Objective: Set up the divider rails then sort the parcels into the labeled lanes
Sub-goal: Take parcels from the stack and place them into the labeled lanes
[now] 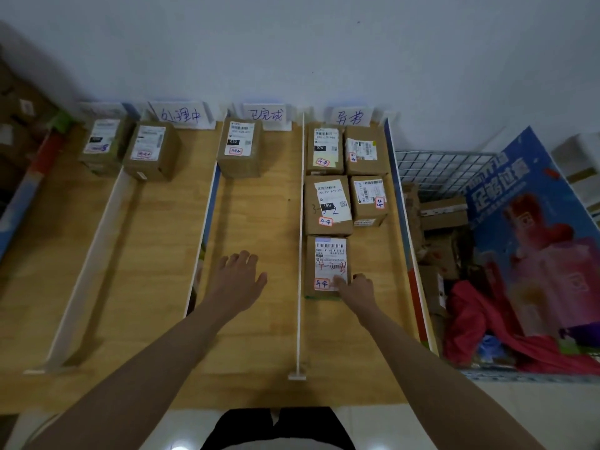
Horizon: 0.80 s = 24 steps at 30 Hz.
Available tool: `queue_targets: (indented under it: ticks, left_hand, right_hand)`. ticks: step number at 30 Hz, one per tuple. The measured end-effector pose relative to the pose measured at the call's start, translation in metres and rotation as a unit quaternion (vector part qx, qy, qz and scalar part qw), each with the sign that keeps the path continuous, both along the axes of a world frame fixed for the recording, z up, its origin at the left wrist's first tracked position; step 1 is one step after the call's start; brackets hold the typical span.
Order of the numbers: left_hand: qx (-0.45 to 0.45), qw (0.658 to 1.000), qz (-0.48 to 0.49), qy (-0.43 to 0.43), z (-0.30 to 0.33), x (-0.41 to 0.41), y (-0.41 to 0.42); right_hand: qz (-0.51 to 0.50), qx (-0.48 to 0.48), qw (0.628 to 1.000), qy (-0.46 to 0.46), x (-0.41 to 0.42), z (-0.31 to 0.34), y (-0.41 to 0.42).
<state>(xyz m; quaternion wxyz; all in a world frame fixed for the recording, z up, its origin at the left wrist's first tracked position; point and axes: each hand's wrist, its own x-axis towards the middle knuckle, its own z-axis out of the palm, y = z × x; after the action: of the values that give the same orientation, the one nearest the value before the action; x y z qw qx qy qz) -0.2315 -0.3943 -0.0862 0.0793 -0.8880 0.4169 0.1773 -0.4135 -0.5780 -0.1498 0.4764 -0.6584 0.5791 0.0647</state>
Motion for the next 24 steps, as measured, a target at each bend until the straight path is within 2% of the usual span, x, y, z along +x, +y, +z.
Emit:
queue_targets:
  ticks: [5, 11, 14, 19, 24]
  left_hand:
    - [0.002, 1.000, 0.011, -0.020, 0.020, 0.010, 0.000]
    - [-0.044, 0.997, 0.038, -0.059, 0.072, 0.038, 0.017]
    - [-0.074, 0.992, 0.049, -0.090, 0.104, 0.060, 0.041]
    - [-0.110, 0.983, 0.098, -0.112, 0.135, 0.099, 0.109]
    - [-0.110, 0.975, 0.142, -0.130, 0.150, 0.126, 0.192]
  right_hand:
    - [0.062, -0.112, 0.992, -0.013, 0.017, 0.044, -0.019]
    - [0.208, -0.266, 0.940, -0.048, 0.071, 0.124, -0.014]
    - [0.272, -0.337, 0.899, -0.065, 0.109, 0.165, 0.014]
    - [0.348, -0.400, 0.844, -0.085, 0.157, 0.205, 0.089]
    - [0.397, -0.408, 0.814, -0.113, 0.203, 0.219, 0.170]
